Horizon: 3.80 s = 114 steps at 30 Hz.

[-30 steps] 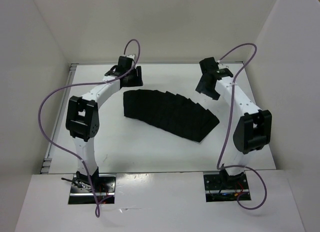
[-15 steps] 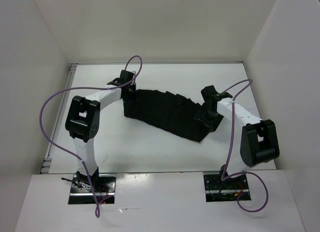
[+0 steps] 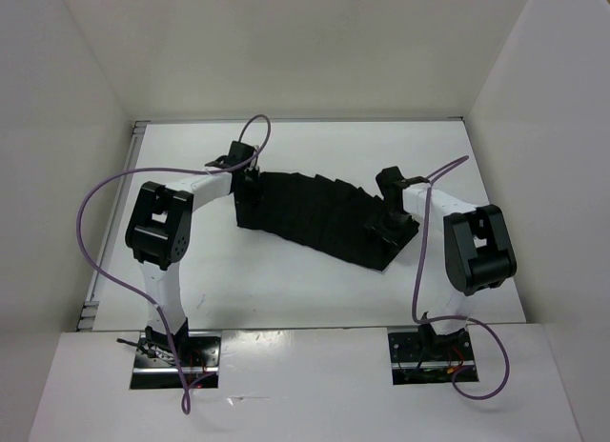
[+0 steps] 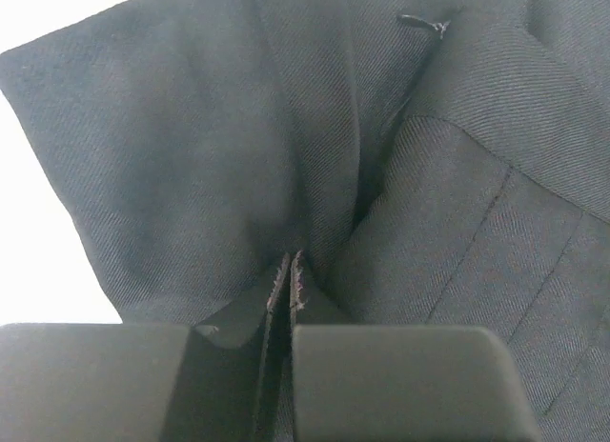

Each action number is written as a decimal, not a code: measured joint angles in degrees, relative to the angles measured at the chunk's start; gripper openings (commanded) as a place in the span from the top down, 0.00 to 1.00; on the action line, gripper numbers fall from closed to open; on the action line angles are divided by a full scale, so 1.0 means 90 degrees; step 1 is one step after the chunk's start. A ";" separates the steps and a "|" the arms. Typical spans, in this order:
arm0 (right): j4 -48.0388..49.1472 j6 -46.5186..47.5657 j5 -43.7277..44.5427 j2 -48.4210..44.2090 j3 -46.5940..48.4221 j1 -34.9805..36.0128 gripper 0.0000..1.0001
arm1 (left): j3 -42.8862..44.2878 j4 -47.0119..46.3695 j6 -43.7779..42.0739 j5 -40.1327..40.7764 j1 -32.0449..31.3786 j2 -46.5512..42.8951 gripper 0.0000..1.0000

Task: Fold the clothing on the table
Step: Fold the skirt

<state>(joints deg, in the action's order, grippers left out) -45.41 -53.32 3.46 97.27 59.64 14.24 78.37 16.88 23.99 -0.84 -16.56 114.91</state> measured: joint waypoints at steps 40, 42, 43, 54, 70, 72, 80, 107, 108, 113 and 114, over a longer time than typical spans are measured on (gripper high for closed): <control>-0.0306 0.0653 0.0610 -0.0039 0.1258 -0.0170 1.00 | 0.1637 0.0151 0.0408 -0.2912 -0.0886 -0.0690 0.95; -0.0318 0.0680 0.0588 -0.0039 0.1268 -0.0170 1.00 | 0.1639 0.0051 0.0410 -0.3147 -0.1149 -0.0469 0.97; -0.0321 0.0702 0.0578 -0.0039 0.1282 -0.0170 1.00 | 0.1639 0.0007 0.0410 -0.3259 -0.1290 -0.0299 0.97; -0.0323 0.0835 0.0578 -0.0019 0.1304 -0.0170 0.43 | 0.1515 0.0070 0.0403 -0.3147 -0.1919 0.0777 1.00; -0.0238 0.0639 0.0636 -0.0780 0.0607 -0.1219 0.28 | 0.0833 -0.0415 0.0729 -0.2123 -0.1868 0.0937 1.00; -0.0177 0.0619 0.0583 -0.0882 0.0406 -0.1413 0.28 | 0.0833 -0.0452 0.0828 -0.2023 -0.1853 0.0937 1.00; 0.0374 0.0617 0.0053 -0.0714 -0.0019 -0.1868 0.24 | 0.0534 -0.0699 0.1037 -0.1773 -0.1523 0.0763 1.00; 0.3147 0.0359 -0.1362 -0.0291 -0.0857 -0.2113 0.19 | 0.0522 -0.0716 0.1020 -0.1749 -0.1447 0.0755 1.00; 0.3218 0.0359 -0.1433 -0.0294 -0.0860 -0.2113 0.19 | 0.0522 -0.0716 0.1020 -0.1753 -0.1447 0.0755 1.00; 0.3628 0.0389 -0.1836 -0.0296 -0.0964 -0.2113 0.19 | 0.0522 -0.0716 0.1018 -0.1761 -0.1447 0.0755 1.00; 0.3648 0.0396 -0.1914 -0.0296 -0.0967 -0.2113 0.19 | 0.0522 -0.0716 0.1018 -0.1761 -0.1447 0.0755 1.00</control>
<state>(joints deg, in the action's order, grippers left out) -12.58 -49.76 -13.76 94.61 50.94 -4.78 83.07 10.44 33.15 -16.69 -29.58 121.71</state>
